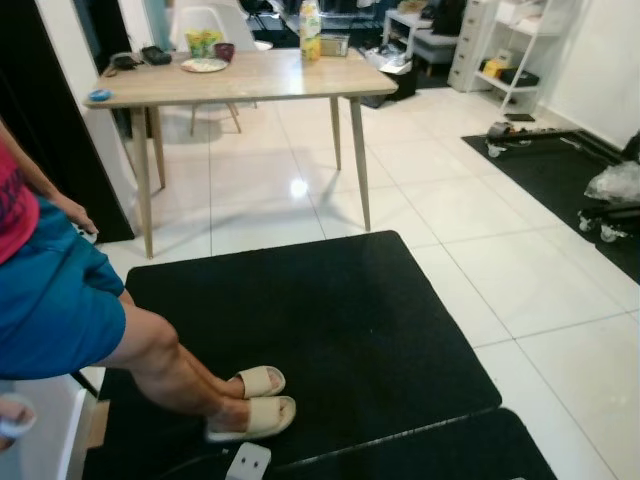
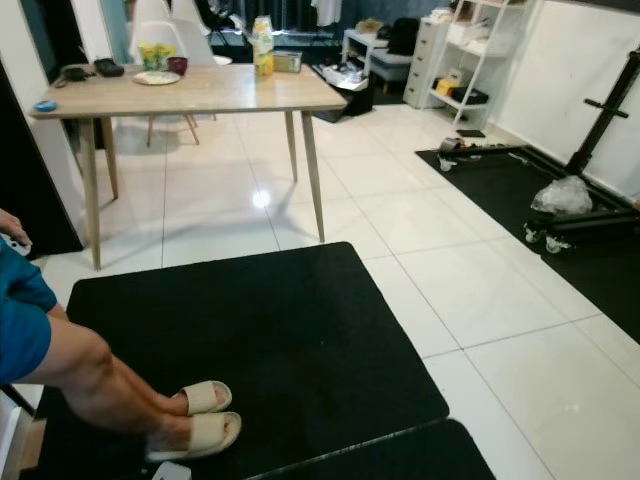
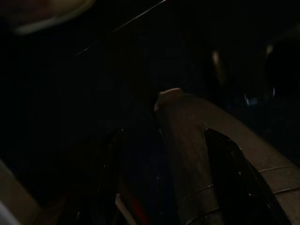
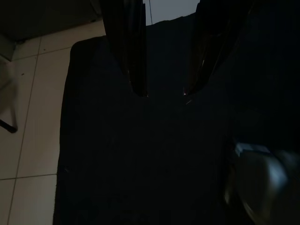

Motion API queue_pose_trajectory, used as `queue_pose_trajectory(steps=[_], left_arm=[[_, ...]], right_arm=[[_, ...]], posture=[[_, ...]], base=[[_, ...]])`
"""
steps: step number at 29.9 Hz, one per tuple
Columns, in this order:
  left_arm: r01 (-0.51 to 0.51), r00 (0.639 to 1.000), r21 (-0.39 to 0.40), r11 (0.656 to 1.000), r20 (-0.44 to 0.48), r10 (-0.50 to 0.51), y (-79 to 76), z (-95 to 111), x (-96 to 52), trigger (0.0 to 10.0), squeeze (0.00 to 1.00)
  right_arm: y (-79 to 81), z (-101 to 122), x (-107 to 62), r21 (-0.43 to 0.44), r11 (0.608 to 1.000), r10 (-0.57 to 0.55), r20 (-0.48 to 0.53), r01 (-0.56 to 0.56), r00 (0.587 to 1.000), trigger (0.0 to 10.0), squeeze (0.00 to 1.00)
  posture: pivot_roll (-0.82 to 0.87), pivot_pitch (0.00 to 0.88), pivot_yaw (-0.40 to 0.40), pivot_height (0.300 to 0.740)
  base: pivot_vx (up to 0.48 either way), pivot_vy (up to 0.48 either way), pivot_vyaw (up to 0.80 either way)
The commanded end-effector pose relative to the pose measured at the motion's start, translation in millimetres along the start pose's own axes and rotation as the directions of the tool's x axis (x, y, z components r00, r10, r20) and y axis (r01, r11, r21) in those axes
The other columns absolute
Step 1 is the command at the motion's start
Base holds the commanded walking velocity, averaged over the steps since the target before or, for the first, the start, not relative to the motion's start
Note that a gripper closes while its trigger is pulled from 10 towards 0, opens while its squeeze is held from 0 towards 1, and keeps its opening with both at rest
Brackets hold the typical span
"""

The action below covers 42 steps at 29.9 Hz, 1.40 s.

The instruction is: Restocking fridge

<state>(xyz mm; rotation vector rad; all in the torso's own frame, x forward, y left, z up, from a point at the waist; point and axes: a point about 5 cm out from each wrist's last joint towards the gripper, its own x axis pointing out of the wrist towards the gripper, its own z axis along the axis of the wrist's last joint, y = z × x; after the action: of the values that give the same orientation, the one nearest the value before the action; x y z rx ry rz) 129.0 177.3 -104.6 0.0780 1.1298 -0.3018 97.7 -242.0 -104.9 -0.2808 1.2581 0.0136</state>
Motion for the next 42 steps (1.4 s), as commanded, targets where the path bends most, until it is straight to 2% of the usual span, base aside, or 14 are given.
queue_pose_trajectory(steps=[1,14,18,21,29,33,36,37,42], left_arm=[[0.017,0.999,0.005,1.0,-0.049,-0.016,-4.6,-11,-0.3,10.0,0.0],[-0.001,0.998,0.002,1.0,-0.061,0.001,2.6,-16,-3.3,10.0,0.0],[-0.018,0.999,-0.011,1.0,-0.049,0.017,7.9,-12,-4.0,10.0,0.0],[-0.055,0.998,-0.056,0.997,-0.031,0.053,14.8,-10,-5.6,10.0,0.0],[-0.078,0.997,-0.085,0.993,-0.03,0.076,20.9,-12,-7.8,10.0,0.0],[-0.085,0.996,-0.11,0.99,-0.006,0.085,21.1,-5,-6.4,10.0,0.0],[-0.084,0.996,-0.111,0.99,-0.003,0.084,20.3,-4,-5.9,10.0,0.0],[-0.079,0.997,-0.105,0.991,-0.001,0.079,18.7,-2,-5.1,10.0,0.0],[-0.084,0.996,-0.103,0.991,-0.006,0.084,19.9,-3,-5.5,10.0,0.0]], right_arm=[[-3.4,2,0.0,0.004,1.0,-0.011,0.0,0.011,1.0,10.0,0.0],[-2.2,-8,-0.9,0.037,0.999,-0.025,-0.033,0.026,0.999,10.0,0.0],[1.7,-4,-0.1,0.029,0.999,-0.012,-0.019,0.013,1.0,10.0,0.0],[2.0,3,0.6,0.016,1.0,-0.006,-0.005,0.007,1.0,10.0,0.0],[5.9,17,2.0,-0.009,1.0,0.01,0.025,-0.01,1.0,10.0,0.0],[3.6,34,2.7,-0.01,1.0,0.007,0.059,-0.006,0.998,10.0,0.0],[3.6,36,2.8,-0.01,1.0,0.004,0.06,-0.003,0.998,10.0,0.0],[9.4,36,3.2,-0.013,1.0,0.016,0.061,-0.015,0.998,10.0,0.0],[19.2,32,3.6,-0.016,0.999,0.034,0.048,-0.033,0.998,10.0,0.0]], posture=[[-0.02,0.0,-0.041,0.74],[-0.02,0.0,-0.021,0.74],[-0.02,0.0,-0.021,0.74],[0.0,0.0,-0.036,0.74],[0.01,0.0,-0.035,0.74],[0.03,0.0,-0.032,0.74],[0.04,0.0,-0.03,0.74],[0.05,0.0,-0.035,0.74],[0.04,0.0,-0.025,0.74]], base=[[0.319,0.0,0.0],[0.318,0.0,-0.6],[0.322,0.0,0.0],[0.321,0.0,0.0],[0.318,0.0,0.0],[0.322,0.0,0.0],[0.319,0.0,0.0],[0.315,0.0,0.0],[0.319,0.0,0.0]])
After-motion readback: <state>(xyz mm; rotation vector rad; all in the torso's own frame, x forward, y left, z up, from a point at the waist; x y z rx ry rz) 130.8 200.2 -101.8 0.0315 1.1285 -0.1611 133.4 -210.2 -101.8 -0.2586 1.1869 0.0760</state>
